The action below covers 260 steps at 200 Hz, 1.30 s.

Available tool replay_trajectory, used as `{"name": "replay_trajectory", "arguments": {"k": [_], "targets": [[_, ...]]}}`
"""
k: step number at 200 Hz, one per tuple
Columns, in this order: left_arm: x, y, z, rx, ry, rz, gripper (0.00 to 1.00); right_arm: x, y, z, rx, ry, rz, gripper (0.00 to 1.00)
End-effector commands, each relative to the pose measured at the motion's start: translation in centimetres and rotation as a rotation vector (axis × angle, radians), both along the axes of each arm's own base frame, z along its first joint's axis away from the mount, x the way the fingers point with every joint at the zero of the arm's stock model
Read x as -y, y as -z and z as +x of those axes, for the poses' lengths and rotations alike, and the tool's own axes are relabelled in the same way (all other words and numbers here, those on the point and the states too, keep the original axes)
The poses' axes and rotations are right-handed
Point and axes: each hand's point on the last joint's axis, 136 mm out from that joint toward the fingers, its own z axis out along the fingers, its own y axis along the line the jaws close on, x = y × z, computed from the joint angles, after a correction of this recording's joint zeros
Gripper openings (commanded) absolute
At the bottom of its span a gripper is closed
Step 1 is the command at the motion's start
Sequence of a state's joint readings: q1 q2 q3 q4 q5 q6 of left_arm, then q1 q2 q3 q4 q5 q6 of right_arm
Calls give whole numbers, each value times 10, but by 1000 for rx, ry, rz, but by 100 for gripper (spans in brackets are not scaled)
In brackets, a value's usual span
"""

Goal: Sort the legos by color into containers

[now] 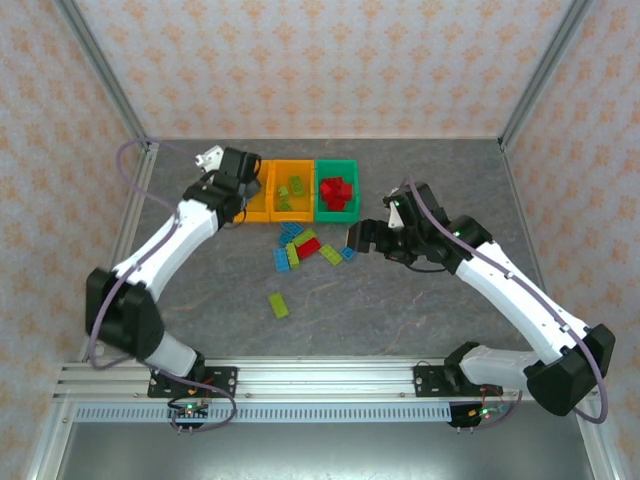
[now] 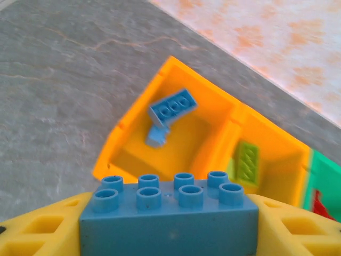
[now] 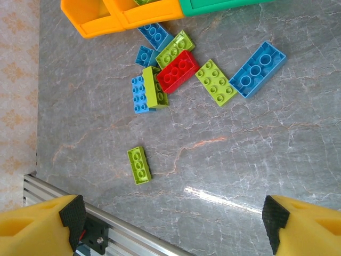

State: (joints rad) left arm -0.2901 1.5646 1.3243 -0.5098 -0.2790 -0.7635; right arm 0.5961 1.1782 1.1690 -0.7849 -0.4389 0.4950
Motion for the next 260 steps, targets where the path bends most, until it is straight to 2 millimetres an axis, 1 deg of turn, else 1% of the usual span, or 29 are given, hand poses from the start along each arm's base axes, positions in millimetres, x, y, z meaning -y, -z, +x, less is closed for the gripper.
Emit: {"name": "replay_trajectory", "arguments": {"k": [1, 11, 20, 36, 42, 44, 51, 59, 76, 80, 81, 83, 100, 110, 120, 124, 140, 162, 185, 199, 201, 217, 234, 247, 260], "targets": [[-3, 5, 42, 3, 27, -33, 54, 7, -16, 0, 56, 33, 0, 88], [-2, 7, 60, -6, 36, -48, 56, 11, -13, 0, 59, 43, -21, 88], [-2, 11, 71, -23, 37, -41, 59, 17, -10, 1, 58, 62, -45, 88], [-1, 12, 86, -47, 41, -35, 71, 25, -5, 0, 54, 90, -76, 88], [-2, 5, 89, -43, 40, -35, 76, 27, -4, 0, 55, 101, -83, 88], [-1, 13, 92, -62, 42, -31, 78, 28, -4, -1, 55, 107, -85, 88], [0, 16, 95, -78, 49, -29, 83, 31, -3, 0, 58, 123, -94, 88], [2, 12, 96, -79, 62, -30, 87, 35, -1, 1, 63, 141, -104, 89], [4, 0, 91, -61, 78, -46, 88, 40, 2, 3, 67, 165, -122, 89], [5, 4, 88, -71, 82, -50, 88, 39, 3, 4, 67, 167, -124, 89], [5, -3, 86, -58, 83, -54, 88, 40, 3, 4, 66, 169, -125, 90], [4, -9, 84, -45, 83, -59, 88, 40, 4, 5, 66, 170, -126, 89], [8, -27, 64, -24, 106, -93, 87, 40, 10, 12, 55, 205, -139, 90], [12, -38, 48, -7, 133, -111, 86, 44, 16, 18, 38, 261, -162, 90], [17, -54, 28, 20, 183, -109, 86, 48, 22, 24, 18, 339, -163, 90], [20, -61, 20, 31, 209, -99, 86, 47, 31, 28, -7, 360, -169, 90], [32, -84, -16, 63, 337, -31, 86, 34, 50, 36, -70, 378, -148, 90], [45, -105, -67, 103, 550, 72, 85, 20, 78, 47, -146, 371, -193, 91], [47, -122, -119, 158, 704, 130, 86, 5, 109, 58, -214, 344, -271, 91], [40, -128, -142, 196, 724, 156, 86, -3, 125, 65, -241, 332, -319, 90], [40, -129, -145, 201, 732, 160, 86, -5, 130, 67, -249, 332, -331, 90], [47, -129, -171, 245, 854, 191, 86, -14, 152, 74, -292, 337, -356, 90], [59, -117, -188, 274, 998, 229, 89, -22, 170, 81, -328, 330, -380, 88], [65, -103, -194, 282, 1057, 246, 93, -24, 181, 87, -334, 333, -404, 87], [70, -90, -198, 282, 1109, 252, 95, -23, 185, 95, -314, 347, -428, 86]]}}
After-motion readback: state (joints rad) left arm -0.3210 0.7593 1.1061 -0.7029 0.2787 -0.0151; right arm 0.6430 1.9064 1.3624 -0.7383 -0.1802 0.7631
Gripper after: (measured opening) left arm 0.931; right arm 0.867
